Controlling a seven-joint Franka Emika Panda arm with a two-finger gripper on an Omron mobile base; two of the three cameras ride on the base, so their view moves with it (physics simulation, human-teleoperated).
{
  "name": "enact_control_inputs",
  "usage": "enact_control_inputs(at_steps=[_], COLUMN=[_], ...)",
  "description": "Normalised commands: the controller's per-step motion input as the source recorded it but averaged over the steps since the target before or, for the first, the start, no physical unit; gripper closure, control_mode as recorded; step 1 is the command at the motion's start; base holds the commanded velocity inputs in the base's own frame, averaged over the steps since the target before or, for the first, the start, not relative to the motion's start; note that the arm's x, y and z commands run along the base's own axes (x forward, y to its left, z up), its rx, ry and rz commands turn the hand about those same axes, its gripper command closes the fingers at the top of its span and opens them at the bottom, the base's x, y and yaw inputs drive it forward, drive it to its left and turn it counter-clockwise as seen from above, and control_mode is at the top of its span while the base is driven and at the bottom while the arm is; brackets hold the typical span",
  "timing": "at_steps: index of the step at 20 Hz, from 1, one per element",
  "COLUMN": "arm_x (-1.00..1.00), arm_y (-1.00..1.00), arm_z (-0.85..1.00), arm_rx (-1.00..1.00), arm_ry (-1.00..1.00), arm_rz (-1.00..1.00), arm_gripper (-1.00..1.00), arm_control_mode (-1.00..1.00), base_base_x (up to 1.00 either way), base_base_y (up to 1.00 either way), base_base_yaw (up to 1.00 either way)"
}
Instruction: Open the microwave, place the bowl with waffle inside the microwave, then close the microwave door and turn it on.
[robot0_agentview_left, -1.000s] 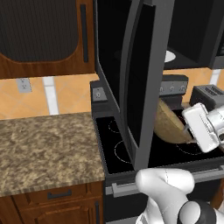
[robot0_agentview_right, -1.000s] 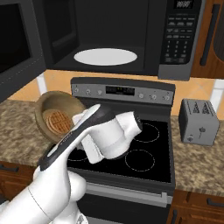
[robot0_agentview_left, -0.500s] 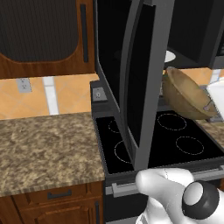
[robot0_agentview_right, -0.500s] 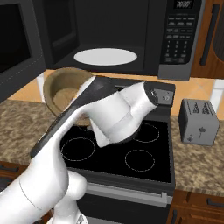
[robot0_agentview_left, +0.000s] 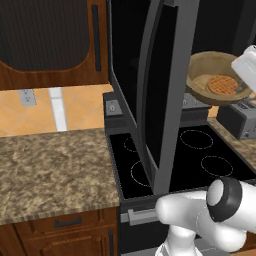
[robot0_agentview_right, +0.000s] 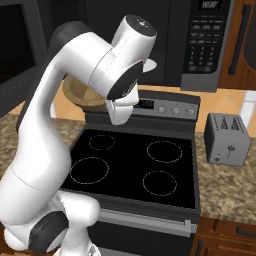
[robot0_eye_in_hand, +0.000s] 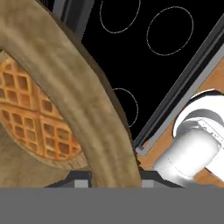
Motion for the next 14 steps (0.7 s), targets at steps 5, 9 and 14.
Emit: enact_control_inputs(at_steps=[5, 9, 14], arm_x=[0.13, 0.55, 1.0], arm_y=[-0.07, 0.12, 0.28], arm_z=[0.83, 0.22, -0.01], arm_rx=[0.0, 0.0, 0.02], arm_ry=[-0.34, -0.24, -0.03], arm_rz=[-0.1, -0.04, 0.0], arm_gripper=[1.0, 1.0, 1.0], arm_control_mode=[-1.0, -1.0, -1.0], base_base_x=[0.0, 0.0, 0.0], base_base_y=[0.0, 0.0, 0.0], base_base_yaw=[0.0, 0.0, 0.0])
